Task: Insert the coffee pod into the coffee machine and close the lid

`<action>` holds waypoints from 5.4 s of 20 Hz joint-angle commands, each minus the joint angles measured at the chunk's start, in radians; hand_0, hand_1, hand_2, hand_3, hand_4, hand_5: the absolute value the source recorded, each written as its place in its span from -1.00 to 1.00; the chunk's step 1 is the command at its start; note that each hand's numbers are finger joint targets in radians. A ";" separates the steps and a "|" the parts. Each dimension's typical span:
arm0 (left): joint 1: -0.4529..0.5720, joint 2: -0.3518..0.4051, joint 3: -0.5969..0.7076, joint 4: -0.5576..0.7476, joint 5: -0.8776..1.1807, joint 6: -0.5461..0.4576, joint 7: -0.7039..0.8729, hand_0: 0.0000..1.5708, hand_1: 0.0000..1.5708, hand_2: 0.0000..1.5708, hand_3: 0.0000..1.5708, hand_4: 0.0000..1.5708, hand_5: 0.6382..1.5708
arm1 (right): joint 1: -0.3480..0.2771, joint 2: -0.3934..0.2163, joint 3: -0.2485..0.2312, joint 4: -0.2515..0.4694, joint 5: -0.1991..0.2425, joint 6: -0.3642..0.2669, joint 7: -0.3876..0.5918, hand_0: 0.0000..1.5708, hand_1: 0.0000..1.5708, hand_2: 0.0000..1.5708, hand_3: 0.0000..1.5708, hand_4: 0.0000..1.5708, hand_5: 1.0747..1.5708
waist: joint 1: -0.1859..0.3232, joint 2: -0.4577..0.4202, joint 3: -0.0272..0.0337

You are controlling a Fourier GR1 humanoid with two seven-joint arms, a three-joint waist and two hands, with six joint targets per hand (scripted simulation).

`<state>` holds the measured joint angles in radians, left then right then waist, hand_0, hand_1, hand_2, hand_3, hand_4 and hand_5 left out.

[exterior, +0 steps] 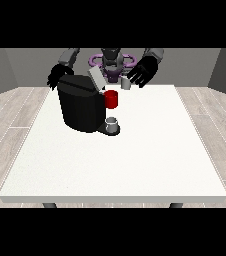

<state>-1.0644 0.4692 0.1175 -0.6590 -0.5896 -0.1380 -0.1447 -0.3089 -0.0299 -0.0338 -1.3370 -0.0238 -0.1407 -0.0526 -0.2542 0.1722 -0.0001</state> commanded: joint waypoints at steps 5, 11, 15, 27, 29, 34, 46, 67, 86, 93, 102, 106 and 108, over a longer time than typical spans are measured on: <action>-0.083 0.023 0.014 0.005 -0.015 0.008 0.008 0.63 0.63 0.70 0.61 -0.34 1.00 | -0.029 -0.017 -0.013 -0.024 -0.001 0.007 -0.029 -1.00 -1.00 -1.00 -1.00 -0.38 1.00 | -0.039 0.075 0.0004; -0.127 0.007 0.017 0.018 -0.029 0.026 0.044 0.63 0.63 0.66 0.57 -0.38 1.00 | -0.044 -0.013 0.001 -0.021 0.013 0.002 -0.024 -1.00 -1.00 -1.00 -1.00 -0.39 1.00 | -0.052 0.109 0.0003; -0.098 0.045 0.033 0.057 -0.023 -0.004 0.000 0.65 0.65 0.67 0.56 -0.37 1.00 | -0.031 -0.004 0.009 -0.086 0.002 -0.007 0.041 -1.00 -1.00 -1.00 -1.00 -0.32 1.00 | -0.067 0.101 -0.0002; -0.094 -0.018 -0.001 0.035 -0.057 0.021 -0.009 0.51 0.51 0.61 0.52 -0.37 1.00 | 0.003 0.017 0.002 -0.057 0.017 -0.041 -0.026 -1.00 -1.00 -1.00 -1.00 -0.35 1.00 | -0.033 0.096 0.0001; -0.073 -0.053 -0.006 0.036 -0.058 0.031 0.006 0.53 0.53 0.62 0.53 -0.36 1.00 | 0.015 -0.030 -0.030 -0.061 -0.030 0.024 -0.008 -1.00 -1.00 -1.00 -1.00 -0.36 1.00 | -0.046 0.067 0.0003; -0.127 -0.087 -0.026 0.024 -0.075 0.016 0.068 0.48 0.48 0.58 0.51 -0.36 1.00 | -0.032 -0.005 -0.034 0.000 0.010 -0.044 -0.025 -1.00 -1.00 -1.00 -1.00 -0.43 1.00 | -0.006 0.071 0.0005; -0.087 -0.037 0.006 0.065 -0.069 -0.005 0.000 0.52 0.52 0.58 0.45 -0.41 1.00 | 0.005 -0.020 -0.030 -0.052 -0.018 -0.011 0.000 -1.00 -1.00 -1.00 -1.00 -0.53 1.00 | -0.041 0.095 0.0001; -0.063 -0.005 -0.053 0.074 -0.153 -0.031 -0.065 -1.00 -1.00 -0.52 -0.86 -1.00 1.00 | -0.006 -0.014 -0.023 -0.056 -0.022 -0.014 0.007 -1.00 -1.00 -1.00 -1.00 -0.45 1.00 | -0.040 0.092 -0.0001; -0.020 -0.056 -0.063 0.023 -0.157 -0.136 -0.017 -1.00 -1.00 -1.00 -1.00 -1.00 1.00 | 0.116 0.004 -0.048 0.024 -0.045 -0.008 -0.060 -1.00 -1.00 -1.00 -1.00 -0.51 1.00 | 0.051 -0.080 0.0006; 0.074 -0.102 0.114 0.044 0.019 -0.089 -0.036 -1.00 -1.00 -1.00 -1.00 -1.00 1.00 | 0.179 0.013 -0.015 -0.066 -0.038 -0.011 -0.022 -1.00 -1.00 -1.00 -1.00 -0.49 1.00 | 0.068 -0.167 -0.0013; 0.331 -0.327 0.213 0.023 0.211 -0.097 -0.123 -1.00 -1.00 -1.00 -1.00 -1.00 1.00 | 0.220 -0.074 -0.023 -0.095 -0.052 0.068 0.039 -1.00 -1.00 -1.00 -1.00 -0.53 1.00 | 0.227 -0.393 -0.0010; 0.386 -0.339 0.265 0.016 0.284 -0.121 -0.122 -1.00 -1.00 -1.00 -1.00 -0.82 1.00 | 0.188 -0.093 0.003 -0.147 -0.036 0.085 0.060 -1.00 -1.00 -1.00 -1.00 -1.00 1.00 | 0.257 -0.421 -0.0010; 0.423 -0.356 0.258 -0.002 0.295 -0.128 -0.114 -1.00 -1.00 -1.00 -1.00 -0.73 1.00 | 0.164 -0.138 -0.028 -0.153 -0.041 0.098 0.079 -1.00 -1.00 -1.00 -1.00 -0.95 1.00 | 0.284 -0.425 -0.0004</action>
<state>-0.7213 0.1336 0.3524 -0.6500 -0.3432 -0.2407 -0.2492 -0.1300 -0.1337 -0.0589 -1.4570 -0.0677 -0.0615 -0.0055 -0.0089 -0.2172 -0.0007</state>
